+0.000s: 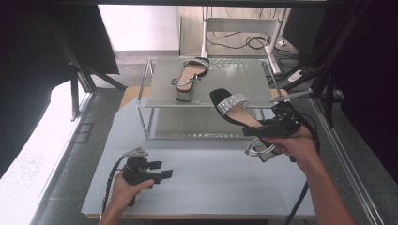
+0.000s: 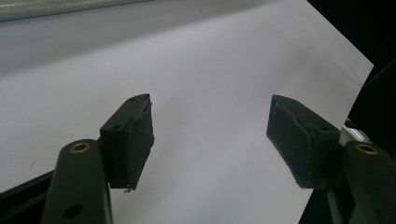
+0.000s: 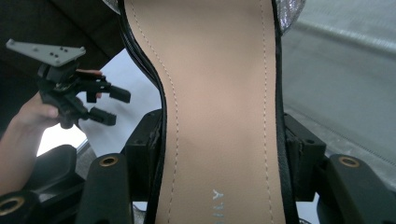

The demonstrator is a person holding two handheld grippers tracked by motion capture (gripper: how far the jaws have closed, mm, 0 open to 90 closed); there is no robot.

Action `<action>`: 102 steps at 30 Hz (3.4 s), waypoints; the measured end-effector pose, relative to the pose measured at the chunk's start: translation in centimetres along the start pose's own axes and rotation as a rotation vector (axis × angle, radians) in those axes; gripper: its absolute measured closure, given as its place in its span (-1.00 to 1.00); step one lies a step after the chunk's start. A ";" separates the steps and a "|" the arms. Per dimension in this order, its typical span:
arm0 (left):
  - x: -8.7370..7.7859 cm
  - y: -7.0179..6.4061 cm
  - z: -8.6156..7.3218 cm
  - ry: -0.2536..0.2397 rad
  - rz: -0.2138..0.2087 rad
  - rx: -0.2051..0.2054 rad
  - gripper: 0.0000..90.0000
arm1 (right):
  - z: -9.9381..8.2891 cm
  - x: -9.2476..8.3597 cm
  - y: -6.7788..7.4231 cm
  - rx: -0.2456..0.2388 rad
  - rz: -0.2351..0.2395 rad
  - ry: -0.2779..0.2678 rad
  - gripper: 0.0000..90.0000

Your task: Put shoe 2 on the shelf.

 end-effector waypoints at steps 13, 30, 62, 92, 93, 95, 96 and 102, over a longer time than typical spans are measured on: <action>-0.1 0.0 0.0 -0.002 -0.001 0.002 -0.29 | 3.7 0.8 -1.2 0.054 -0.052 -0.021 -0.07; -0.1 0.1 0.0 0.012 0.038 0.021 -0.30 | 7.5 2.0 -3.1 0.125 -0.108 -0.033 -0.07; -0.4 -0.9 0.4 -0.015 -0.008 0.034 -0.31 | 14.1 6.2 -6.0 0.225 -0.181 -0.039 -0.07; 0.0 -1.5 0.0 0.004 -0.033 0.042 -0.31 | 16.1 10.6 -9.5 0.267 -0.451 0.138 -0.12; 0.0 -1.5 0.0 0.004 -0.033 0.042 -0.31 | 16.1 10.6 -9.5 0.267 -0.451 0.138 -0.12; 0.2 -1.7 -0.1 0.009 -0.034 0.046 -0.31 | 16.1 10.8 -9.4 0.271 -0.459 0.144 -0.17; 0.2 -1.7 -0.1 0.010 -0.035 0.047 -0.31 | 16.2 10.8 -9.4 0.271 -0.455 0.137 -0.19; 0.6 -1.8 0.0 0.016 -0.035 0.046 -0.31 | 16.6 10.0 -8.9 0.255 -0.467 0.054 -0.38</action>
Point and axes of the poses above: each handheld gripper's, and its own axes: x roughly forward along the jaws, z roughly out of its top, y roughly to its left, the point moved 7 cm from there along x, roughly forward along the jaws, and after that the axes turned 9 degrees about x, right-handed, at the moved point
